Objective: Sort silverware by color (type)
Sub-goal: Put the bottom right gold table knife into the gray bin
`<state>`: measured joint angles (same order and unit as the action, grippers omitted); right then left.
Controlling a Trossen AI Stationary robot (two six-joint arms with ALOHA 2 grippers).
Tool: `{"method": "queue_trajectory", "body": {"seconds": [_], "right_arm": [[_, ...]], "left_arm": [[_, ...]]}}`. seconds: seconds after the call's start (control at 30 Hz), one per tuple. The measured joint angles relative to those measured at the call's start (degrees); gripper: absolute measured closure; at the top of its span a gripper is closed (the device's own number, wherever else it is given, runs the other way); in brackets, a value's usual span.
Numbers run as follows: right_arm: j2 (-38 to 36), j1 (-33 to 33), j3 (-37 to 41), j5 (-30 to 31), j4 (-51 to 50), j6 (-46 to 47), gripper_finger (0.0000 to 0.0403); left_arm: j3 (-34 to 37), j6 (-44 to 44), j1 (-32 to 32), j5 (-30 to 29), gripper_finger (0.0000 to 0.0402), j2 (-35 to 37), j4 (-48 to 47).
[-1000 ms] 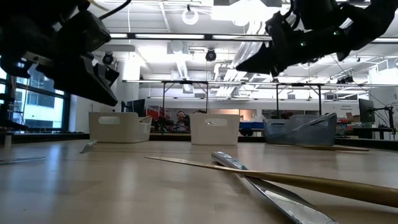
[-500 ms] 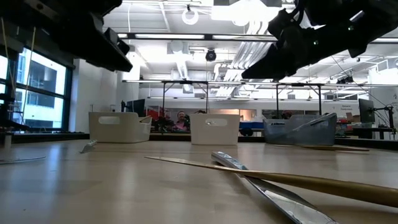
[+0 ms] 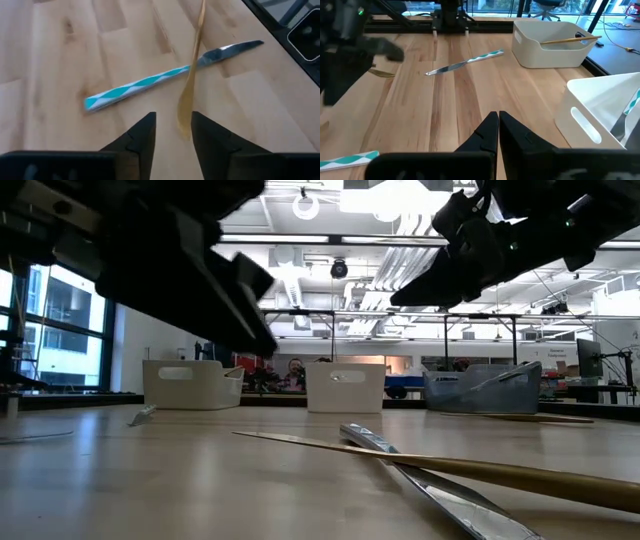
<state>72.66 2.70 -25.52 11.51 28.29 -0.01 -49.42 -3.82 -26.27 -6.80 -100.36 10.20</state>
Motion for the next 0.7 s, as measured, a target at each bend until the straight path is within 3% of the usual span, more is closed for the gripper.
{"method": "queue_trajectory", "body": {"seconds": [0.23,0.5,0.7], "right_arm": [[0.0,0.0,0.0,0.0,-0.1,-0.4,0.0403],[0.0,0.0,0.0,2.1,-0.9,0.0,0.0403],[0.0,0.0,0.0,3.3,-1.4,0.0,0.0403]], "left_arm": [[-5.8,5.1,-2.0,-1.6,0.0256,-6.9,-0.2],[-8.2,16.8,-8.9,-19.1,0.0252,-10.8,-1.7],[-10.0,20.1,-12.2,-27.1,0.0252,-14.4,-1.8]]}}
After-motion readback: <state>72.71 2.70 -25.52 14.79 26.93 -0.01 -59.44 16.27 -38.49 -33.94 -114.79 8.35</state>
